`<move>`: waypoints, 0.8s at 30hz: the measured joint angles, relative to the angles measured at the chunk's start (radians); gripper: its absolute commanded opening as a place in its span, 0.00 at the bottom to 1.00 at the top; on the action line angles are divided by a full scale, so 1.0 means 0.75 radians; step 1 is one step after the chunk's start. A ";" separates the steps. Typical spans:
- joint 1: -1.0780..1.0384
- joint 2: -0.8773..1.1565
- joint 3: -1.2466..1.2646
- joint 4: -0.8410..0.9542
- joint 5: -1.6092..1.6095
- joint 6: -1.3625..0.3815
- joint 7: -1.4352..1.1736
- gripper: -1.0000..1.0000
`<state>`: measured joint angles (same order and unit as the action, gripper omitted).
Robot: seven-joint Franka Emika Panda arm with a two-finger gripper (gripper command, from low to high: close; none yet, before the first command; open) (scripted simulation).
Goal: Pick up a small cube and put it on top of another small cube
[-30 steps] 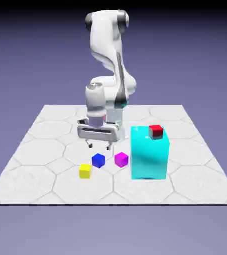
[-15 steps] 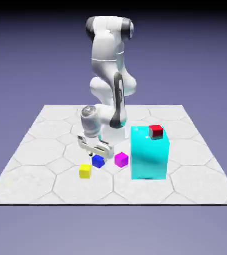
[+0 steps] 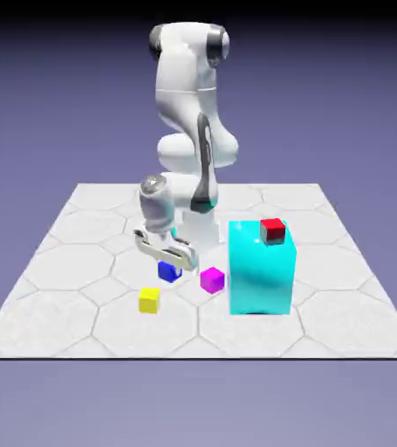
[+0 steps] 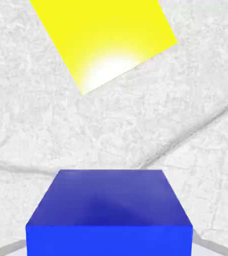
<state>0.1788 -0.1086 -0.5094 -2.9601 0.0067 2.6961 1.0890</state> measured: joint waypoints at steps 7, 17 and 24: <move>-0.092 0.016 0.078 0.163 -0.088 -0.153 -0.252 0.00; -0.273 0.142 0.264 0.422 -0.123 -0.303 -0.727 0.00; -0.319 0.356 0.319 0.394 -0.043 -0.066 -0.784 1.00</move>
